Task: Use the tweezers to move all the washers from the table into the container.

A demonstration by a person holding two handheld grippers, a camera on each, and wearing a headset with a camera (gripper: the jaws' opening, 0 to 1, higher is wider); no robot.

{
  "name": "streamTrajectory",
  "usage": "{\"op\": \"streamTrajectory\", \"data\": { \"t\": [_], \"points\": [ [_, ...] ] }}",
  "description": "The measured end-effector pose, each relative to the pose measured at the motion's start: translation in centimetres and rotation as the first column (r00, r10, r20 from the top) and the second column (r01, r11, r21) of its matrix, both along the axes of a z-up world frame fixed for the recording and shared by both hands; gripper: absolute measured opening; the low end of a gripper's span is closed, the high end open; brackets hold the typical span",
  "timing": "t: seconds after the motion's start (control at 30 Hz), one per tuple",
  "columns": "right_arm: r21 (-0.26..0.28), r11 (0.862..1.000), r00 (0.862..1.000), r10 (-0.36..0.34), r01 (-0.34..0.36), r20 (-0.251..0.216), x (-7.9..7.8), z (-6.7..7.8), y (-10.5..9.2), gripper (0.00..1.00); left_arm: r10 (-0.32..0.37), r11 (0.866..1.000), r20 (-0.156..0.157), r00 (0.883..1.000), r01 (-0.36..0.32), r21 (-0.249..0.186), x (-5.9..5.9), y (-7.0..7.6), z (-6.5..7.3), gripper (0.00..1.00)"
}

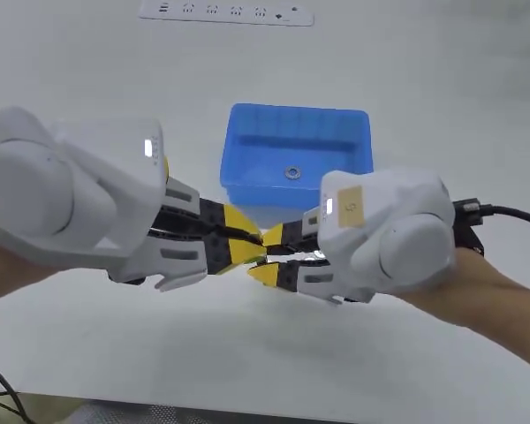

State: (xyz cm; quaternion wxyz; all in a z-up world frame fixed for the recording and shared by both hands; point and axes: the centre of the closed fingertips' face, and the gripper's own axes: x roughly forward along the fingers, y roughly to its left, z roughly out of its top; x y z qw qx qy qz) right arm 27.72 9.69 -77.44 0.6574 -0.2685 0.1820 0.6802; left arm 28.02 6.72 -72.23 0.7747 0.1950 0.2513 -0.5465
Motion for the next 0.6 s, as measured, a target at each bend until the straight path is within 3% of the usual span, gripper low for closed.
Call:
{"op": "streamTrajectory", "data": {
  "t": [0.17,0.6],
  "points": [
    [-0.004,1.0,1.0,0.014,-0.014,-0.002,0.0,0.3,-0.1,0.12,0.0,1.0,-0.005,1.0,0.0,0.003,-0.1,-0.1,-0.1,0.07],
    [0.001,1.0,0.998,-0.003,0.003,-0.064,0.4,0.4,-0.1,0.1,0.027,1.0,-0.039,0.999,-0.027,0.012,0.8,0.0,-0.6,0.08]
  ]
}}
